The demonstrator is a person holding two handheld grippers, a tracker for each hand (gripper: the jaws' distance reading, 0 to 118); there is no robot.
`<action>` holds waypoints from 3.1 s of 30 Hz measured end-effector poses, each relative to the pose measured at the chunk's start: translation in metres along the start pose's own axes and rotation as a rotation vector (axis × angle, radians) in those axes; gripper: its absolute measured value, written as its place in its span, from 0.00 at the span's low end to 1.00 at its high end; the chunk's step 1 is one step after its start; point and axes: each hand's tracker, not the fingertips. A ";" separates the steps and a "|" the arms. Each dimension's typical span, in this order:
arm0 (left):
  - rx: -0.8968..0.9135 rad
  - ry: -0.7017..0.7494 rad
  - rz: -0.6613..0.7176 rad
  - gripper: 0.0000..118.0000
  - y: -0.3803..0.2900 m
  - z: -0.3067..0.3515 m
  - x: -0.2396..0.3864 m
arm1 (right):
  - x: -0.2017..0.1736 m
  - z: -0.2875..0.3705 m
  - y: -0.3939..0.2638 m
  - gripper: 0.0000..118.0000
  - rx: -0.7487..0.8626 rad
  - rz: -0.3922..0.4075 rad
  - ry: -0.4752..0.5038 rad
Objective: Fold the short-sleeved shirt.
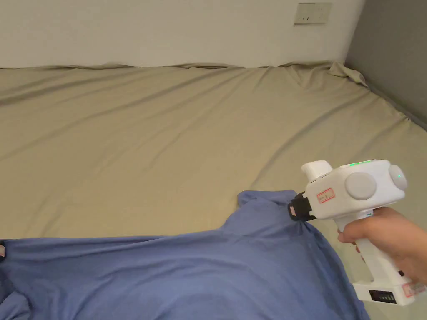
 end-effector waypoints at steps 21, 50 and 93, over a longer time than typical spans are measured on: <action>-0.239 0.056 -0.128 0.00 -0.131 0.070 -0.037 | -0.033 0.079 -0.189 0.02 -0.293 -0.005 0.029; -0.053 0.104 -0.186 0.01 -0.156 0.124 0.017 | -0.133 0.183 -0.172 0.02 0.353 0.013 -0.212; -0.073 -0.302 0.362 0.04 -0.157 0.082 -0.112 | -0.126 0.198 -0.161 0.02 0.364 -0.171 0.241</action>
